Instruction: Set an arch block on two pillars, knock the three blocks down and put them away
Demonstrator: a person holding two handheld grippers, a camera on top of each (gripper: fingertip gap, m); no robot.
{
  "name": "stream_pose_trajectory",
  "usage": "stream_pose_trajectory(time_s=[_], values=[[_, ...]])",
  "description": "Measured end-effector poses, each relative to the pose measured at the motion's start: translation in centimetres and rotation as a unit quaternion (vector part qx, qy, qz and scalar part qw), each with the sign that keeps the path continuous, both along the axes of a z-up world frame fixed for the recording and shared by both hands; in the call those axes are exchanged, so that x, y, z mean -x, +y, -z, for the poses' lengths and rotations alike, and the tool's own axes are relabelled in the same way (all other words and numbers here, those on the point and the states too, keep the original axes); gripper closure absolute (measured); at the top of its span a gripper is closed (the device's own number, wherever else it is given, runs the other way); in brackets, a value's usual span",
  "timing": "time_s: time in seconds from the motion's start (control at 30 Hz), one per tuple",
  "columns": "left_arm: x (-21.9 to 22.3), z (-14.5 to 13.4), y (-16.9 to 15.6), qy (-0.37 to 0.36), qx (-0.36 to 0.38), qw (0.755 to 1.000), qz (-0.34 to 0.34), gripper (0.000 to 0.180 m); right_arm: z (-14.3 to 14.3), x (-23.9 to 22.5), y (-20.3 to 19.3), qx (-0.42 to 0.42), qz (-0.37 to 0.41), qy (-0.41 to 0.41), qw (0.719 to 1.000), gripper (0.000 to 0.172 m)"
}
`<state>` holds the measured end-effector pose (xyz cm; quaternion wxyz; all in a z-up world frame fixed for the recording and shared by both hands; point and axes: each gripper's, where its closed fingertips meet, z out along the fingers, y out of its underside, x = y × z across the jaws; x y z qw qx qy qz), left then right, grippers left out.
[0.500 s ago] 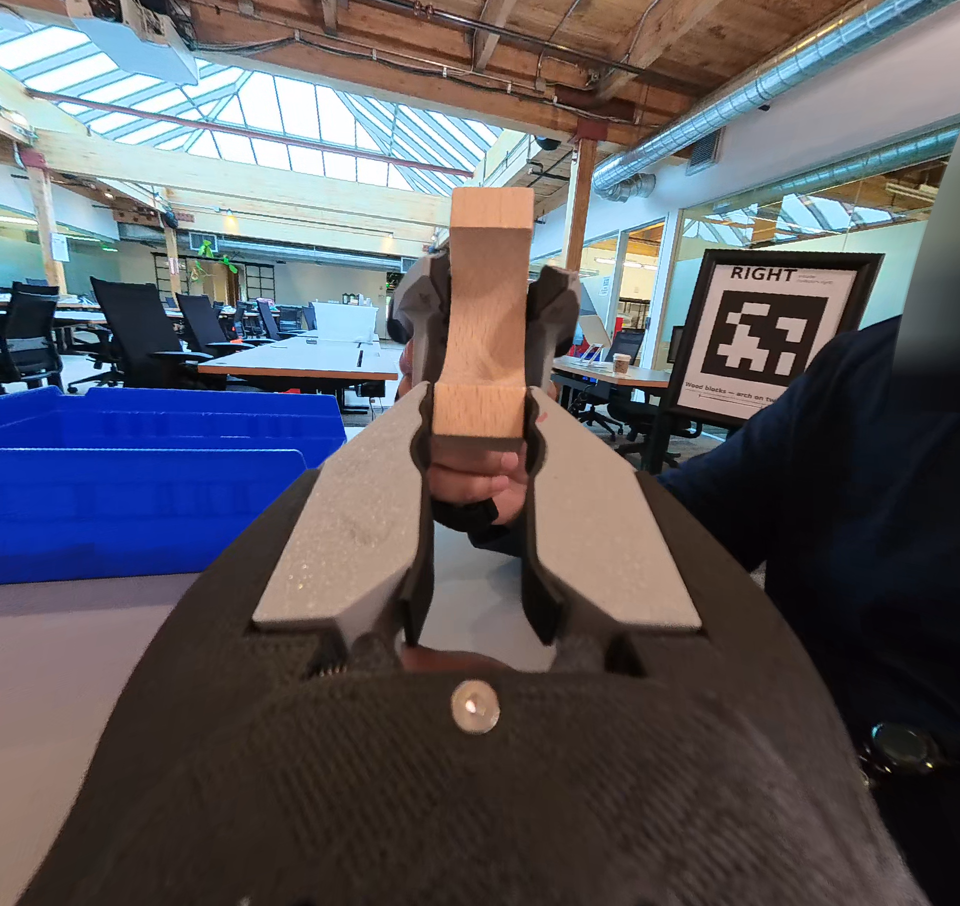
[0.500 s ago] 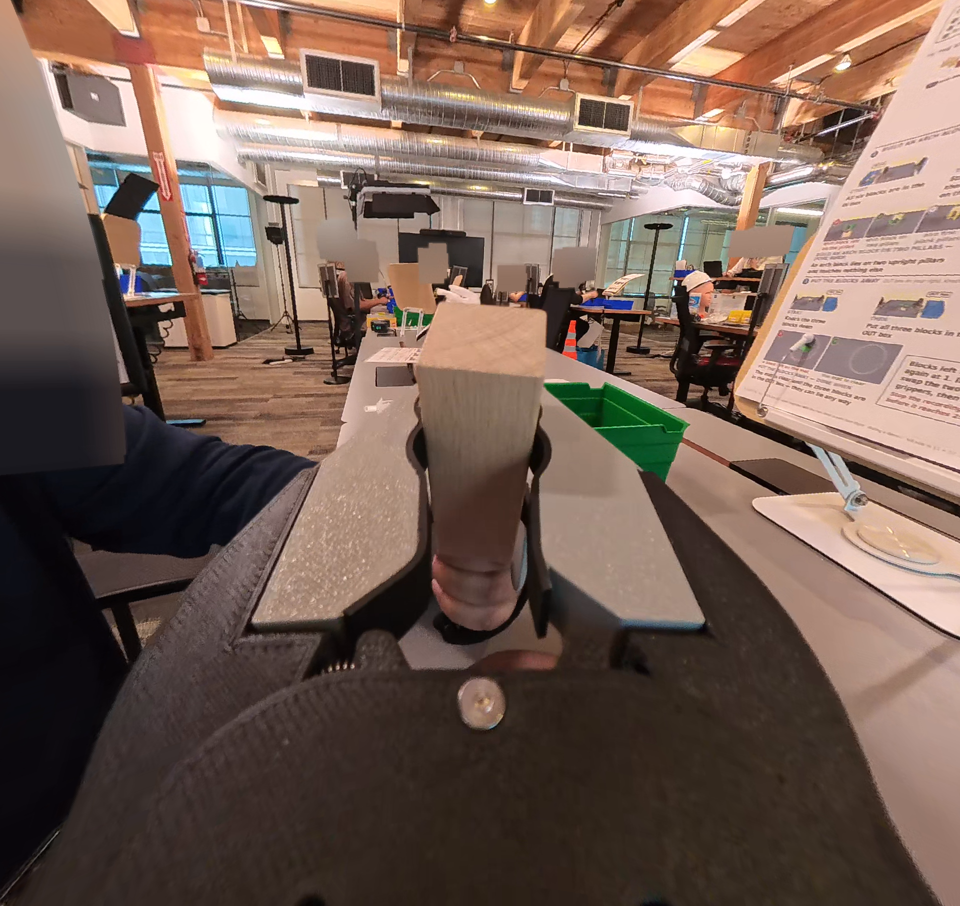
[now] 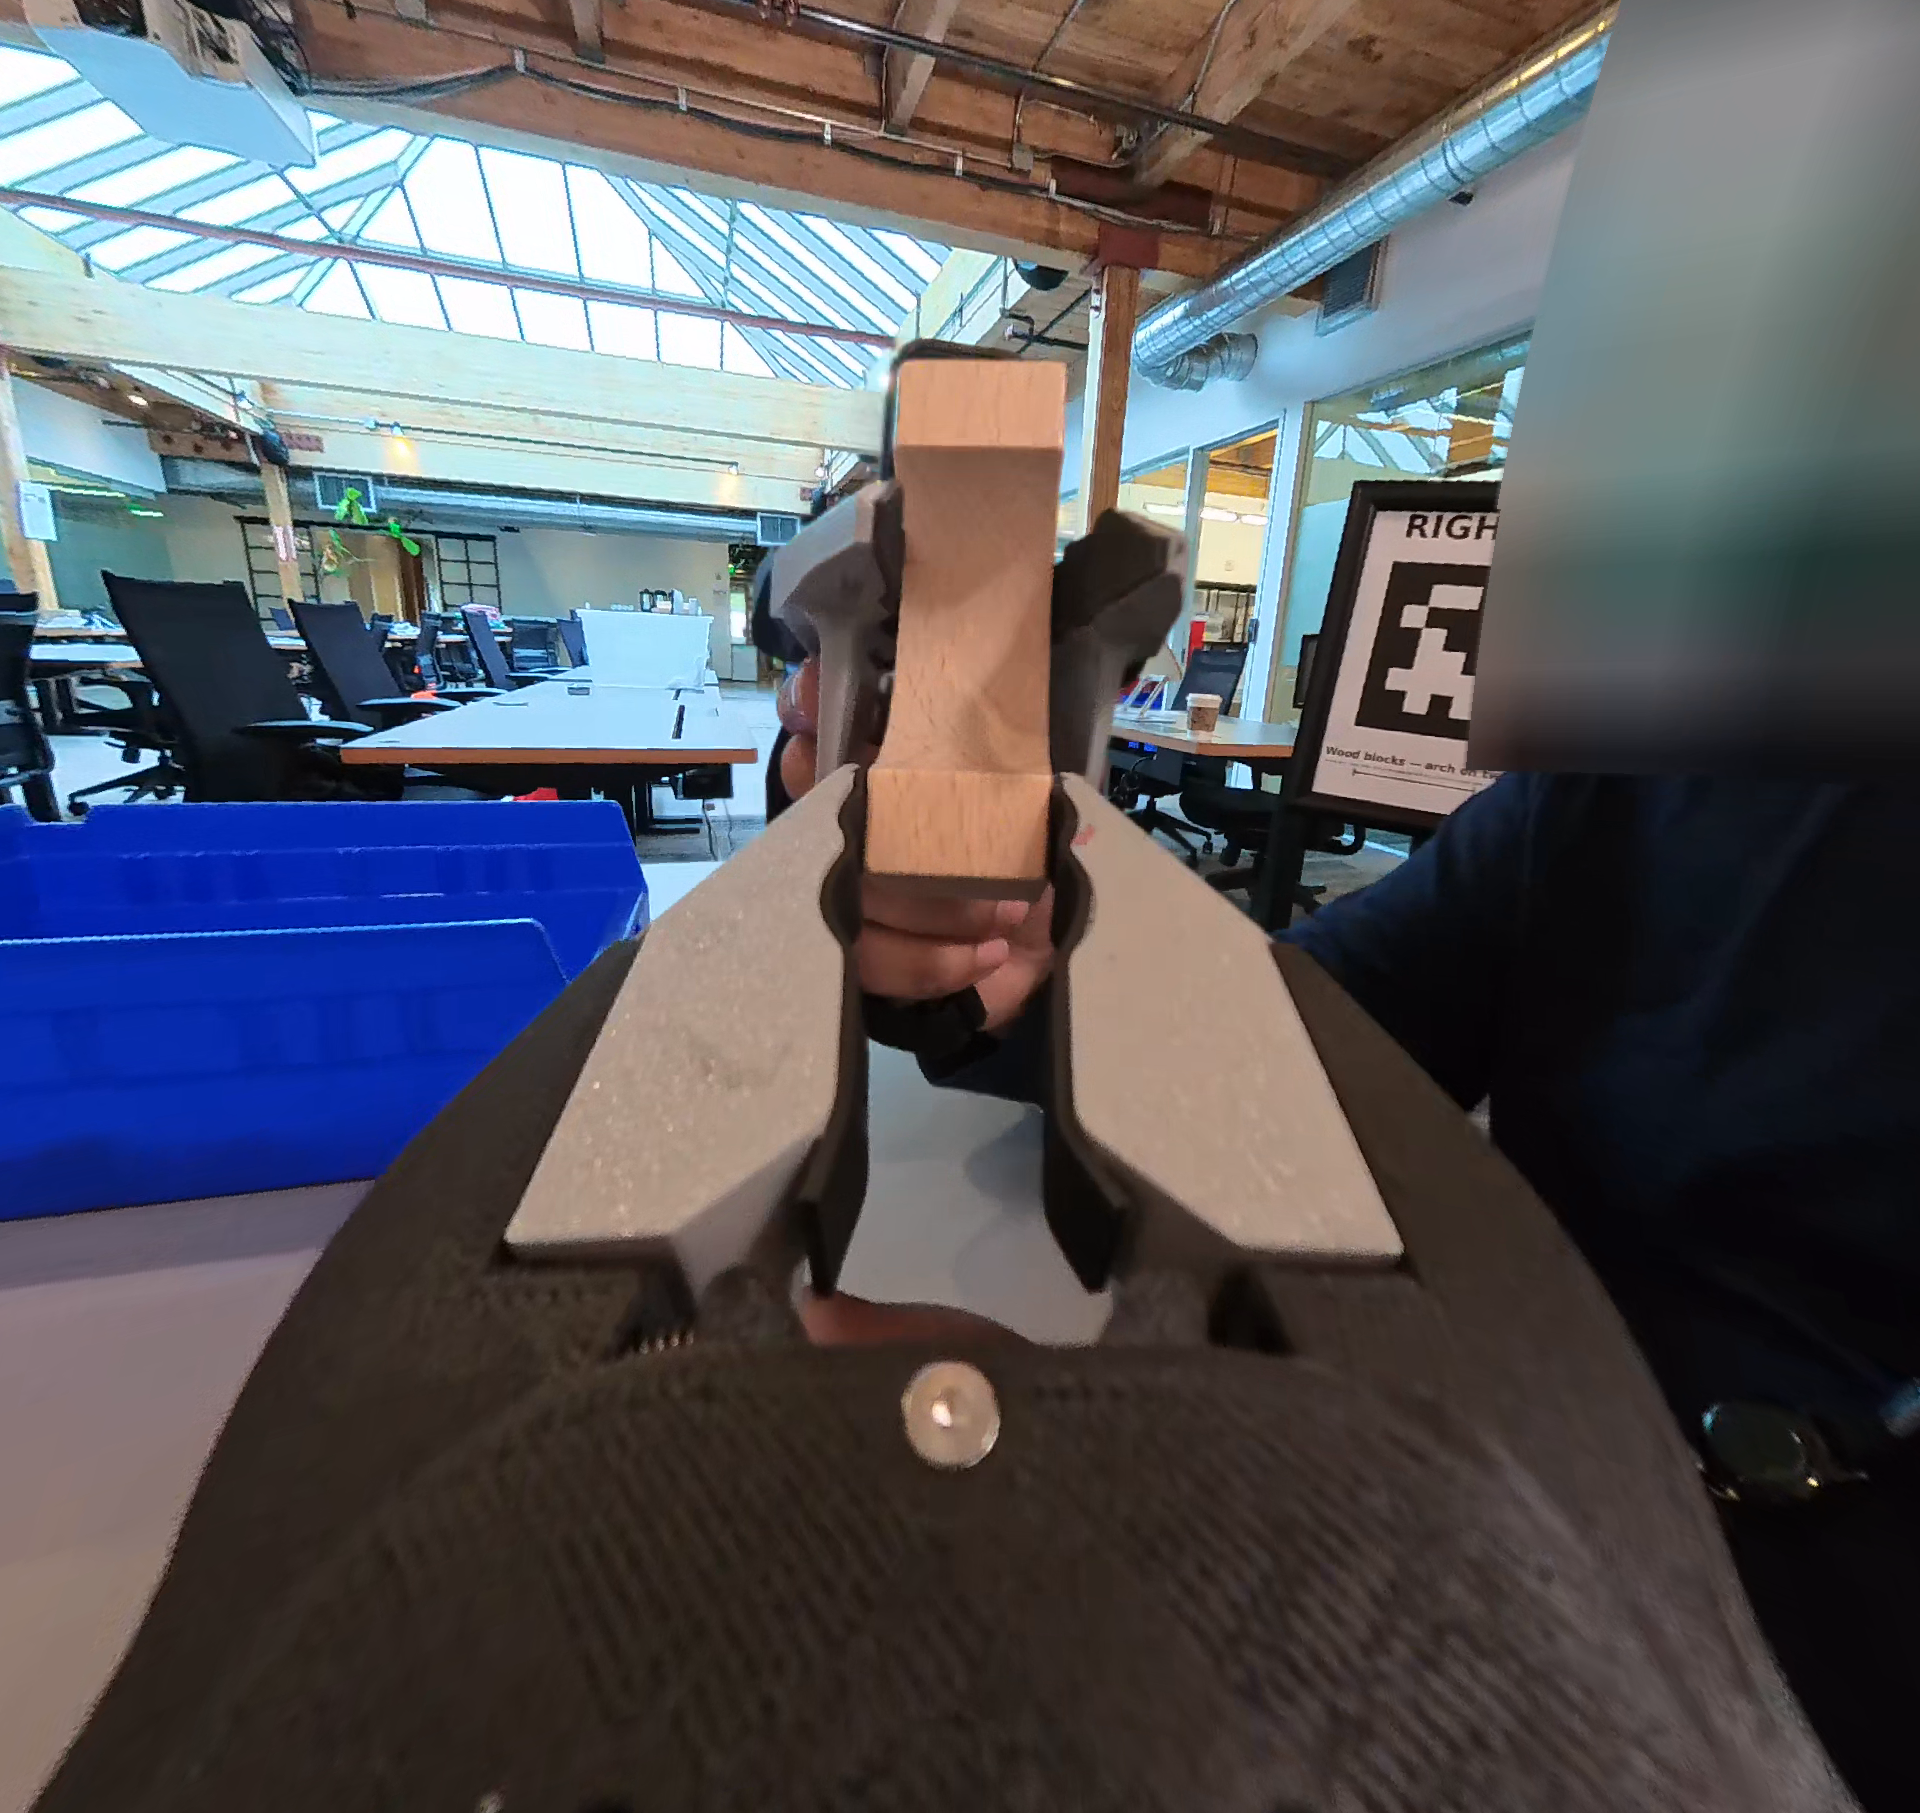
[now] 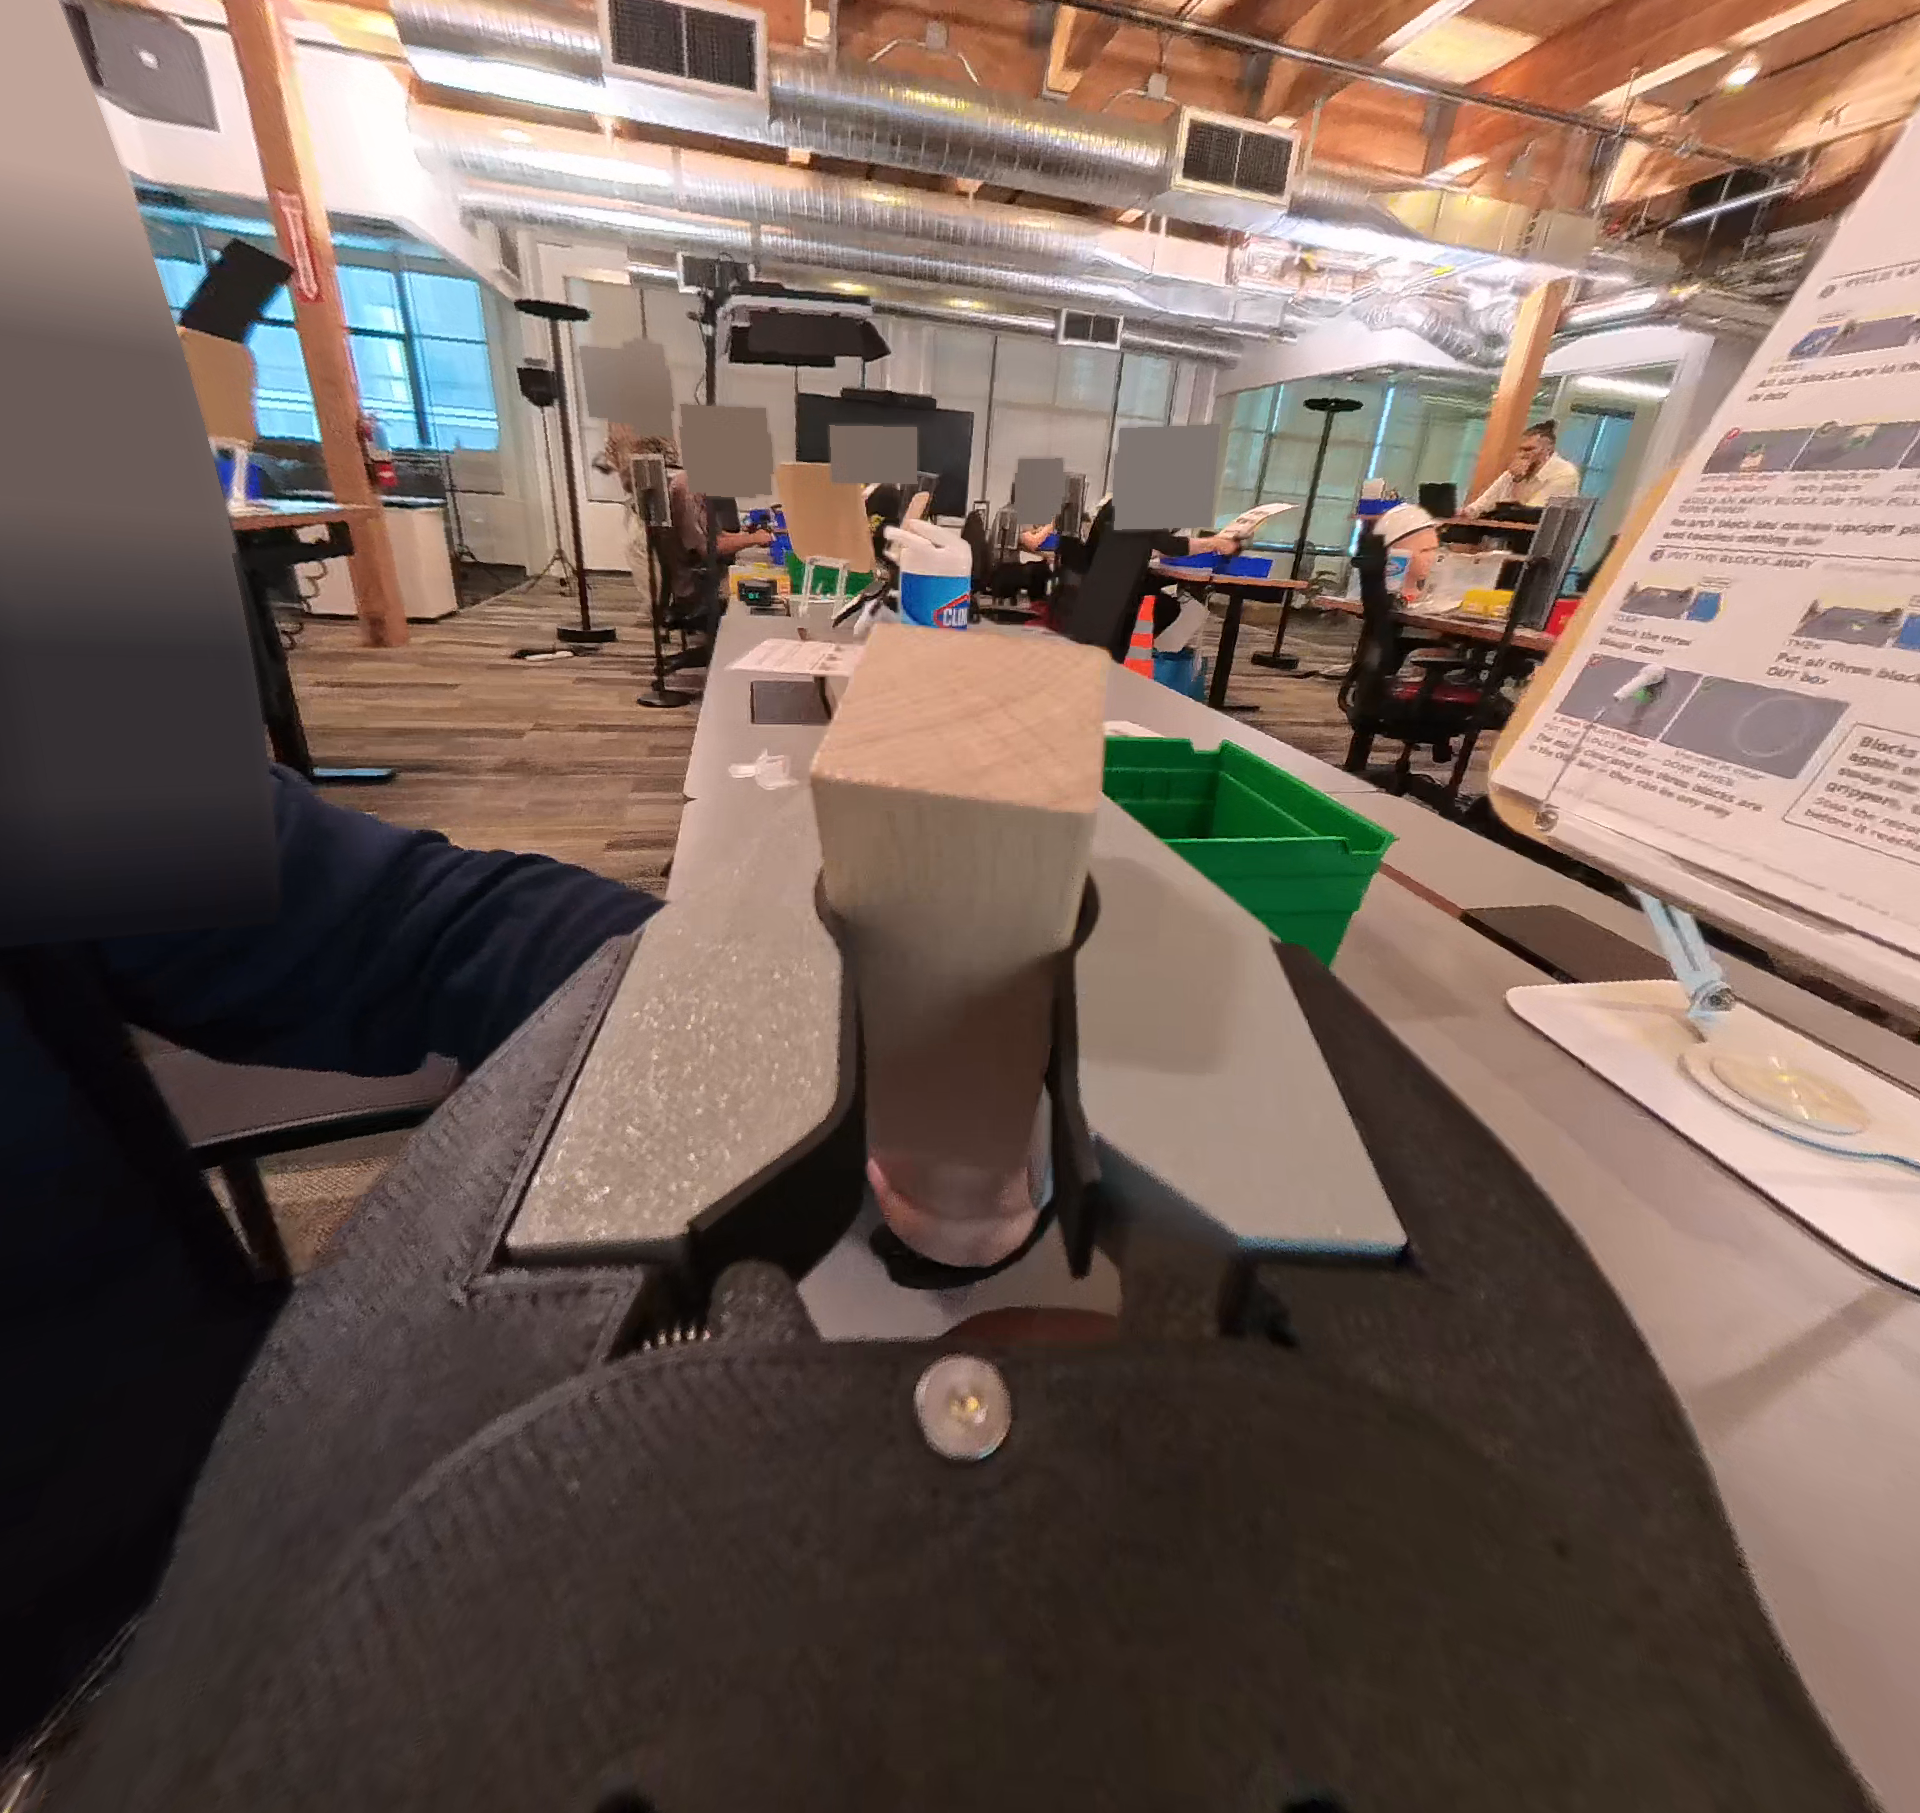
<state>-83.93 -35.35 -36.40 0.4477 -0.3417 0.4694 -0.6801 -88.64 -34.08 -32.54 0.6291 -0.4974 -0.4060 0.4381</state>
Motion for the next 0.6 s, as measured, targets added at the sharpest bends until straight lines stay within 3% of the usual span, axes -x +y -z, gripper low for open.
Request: stream_pose_trajectory(time_s=[0.23, 0.4, 0.5, 0.6], values=[[-0.2, 0.2, 0.4, 0.013, 0.020, 1.000, 0.000, 0.148, 0.3, -0.2, 0.7, 0.023, 0.008, -0.007, 1.000, 0.140], [-0.5, 1.2, 3.4, 0.036, 0.057, 0.996, -0.059, 0.147, -0.2, -3.5, 3.4, 0.043, 0.071, 0.010, 0.997, 0.140], [-0.7, 2.4, 5.9, 0.065, 0.079, 0.989, -0.109, 0.145, -0.3, -8.9, 7.1, 0.062, 0.197, 0.018, 0.978, 0.140], [-1.0, 3.5, 7.7, 0.093, 0.102, 0.981, -0.139, 0.148, 1.7, -16.4, 11.3, 0.082, 0.377, -0.015, 0.923, 0.140]])
